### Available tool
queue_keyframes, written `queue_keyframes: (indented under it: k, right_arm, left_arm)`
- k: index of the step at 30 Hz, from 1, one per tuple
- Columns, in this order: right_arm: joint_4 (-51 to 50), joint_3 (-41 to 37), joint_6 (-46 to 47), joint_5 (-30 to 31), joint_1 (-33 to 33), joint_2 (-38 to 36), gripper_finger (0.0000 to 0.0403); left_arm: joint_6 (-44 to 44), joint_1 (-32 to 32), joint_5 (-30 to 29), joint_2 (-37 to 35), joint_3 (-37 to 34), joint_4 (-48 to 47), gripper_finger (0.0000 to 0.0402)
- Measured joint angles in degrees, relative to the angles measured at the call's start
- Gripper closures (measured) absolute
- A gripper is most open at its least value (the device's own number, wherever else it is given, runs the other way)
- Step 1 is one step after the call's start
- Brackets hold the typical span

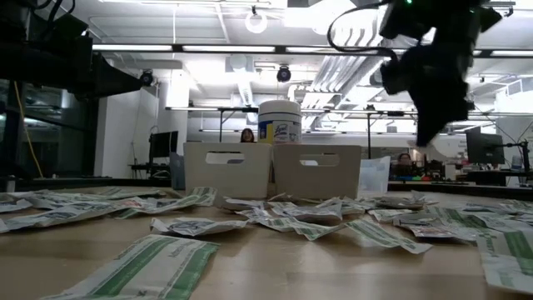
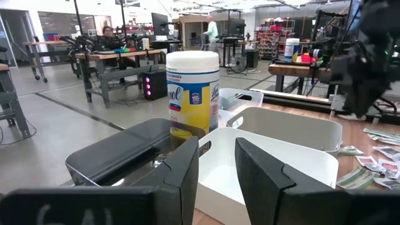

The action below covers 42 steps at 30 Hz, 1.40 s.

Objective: Pick & Place First Aid Supplies
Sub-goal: Put the band aid into the transparent bin

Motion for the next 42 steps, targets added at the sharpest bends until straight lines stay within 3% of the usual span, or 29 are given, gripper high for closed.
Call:
queue_keyframes:
  k: [14,25,29,37,42]
  right_arm:
    - [-5.42,12.08,-39.85,-1.75,-17.15,1.34,0.0403]
    - [-6.51,23.81,-61.94,0.76,-30.29,14.88,0.0403]
    - [-6.47,28.23,-62.87,3.69,-33.73,21.55,0.0403]
    - [-6.56,33.75,-51.62,2.01,-36.99,30.59,0.0403]
    - [-7.23,33.81,-58.42,0.10,-36.99,31.43,0.0403]
  left_arm:
    - [0.00,0.01,-0.01,0.01,0.01,0.00,0.0300]
    - [0.00,0.00,-0.01,0.01,0.01,0.00,0.0300]
    - [0.01,0.00,-0.01,0.01,0.02,0.00,0.0300]
    - [0.02,0.02,-0.02,0.02,0.00,0.00,0.0300]
    - [0.00,0.00,0.00,0.02,0.01,0.00,0.0300]
